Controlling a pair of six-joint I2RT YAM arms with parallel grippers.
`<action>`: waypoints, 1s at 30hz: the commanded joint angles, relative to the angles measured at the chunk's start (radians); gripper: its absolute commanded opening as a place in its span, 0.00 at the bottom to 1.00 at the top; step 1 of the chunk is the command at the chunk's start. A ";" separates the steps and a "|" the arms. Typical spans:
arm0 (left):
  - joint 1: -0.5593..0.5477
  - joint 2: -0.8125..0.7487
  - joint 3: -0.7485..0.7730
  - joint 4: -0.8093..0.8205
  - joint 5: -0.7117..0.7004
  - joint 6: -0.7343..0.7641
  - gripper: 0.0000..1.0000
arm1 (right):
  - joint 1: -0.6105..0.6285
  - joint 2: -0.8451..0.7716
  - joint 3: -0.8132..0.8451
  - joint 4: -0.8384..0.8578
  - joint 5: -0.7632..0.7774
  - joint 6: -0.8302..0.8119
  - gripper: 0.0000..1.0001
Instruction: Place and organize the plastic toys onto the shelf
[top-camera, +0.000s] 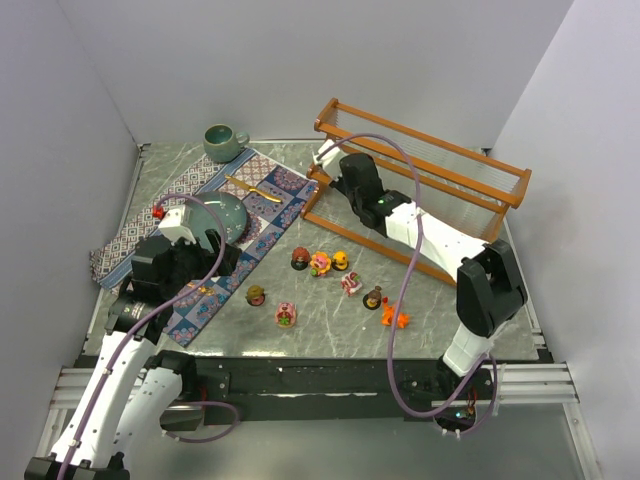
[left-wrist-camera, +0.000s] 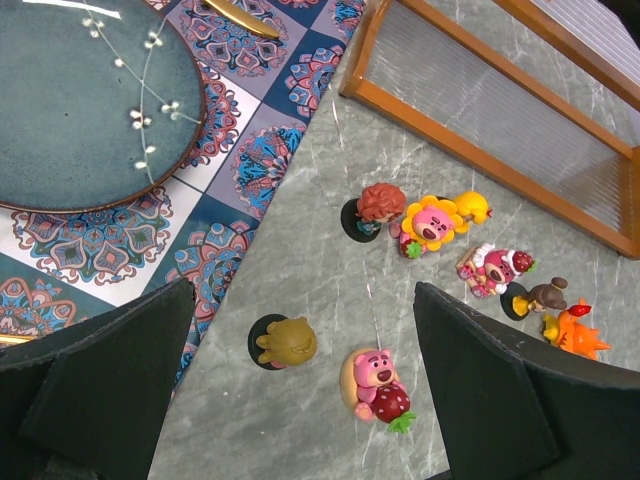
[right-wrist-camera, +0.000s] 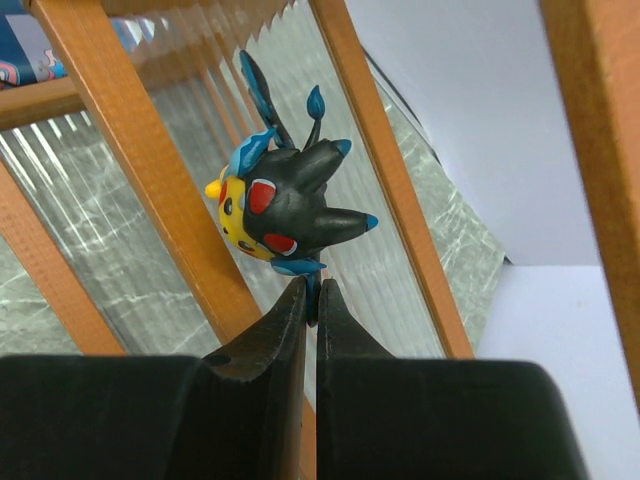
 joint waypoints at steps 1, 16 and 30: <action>-0.004 -0.003 0.045 0.015 0.005 0.006 0.97 | -0.010 0.021 0.070 0.037 -0.005 -0.018 0.01; -0.005 -0.002 0.044 0.016 0.007 0.007 0.97 | -0.014 0.070 0.115 -0.020 -0.002 -0.015 0.10; -0.005 -0.006 0.044 0.015 0.005 0.007 0.97 | -0.016 0.059 0.112 -0.026 -0.002 0.015 0.30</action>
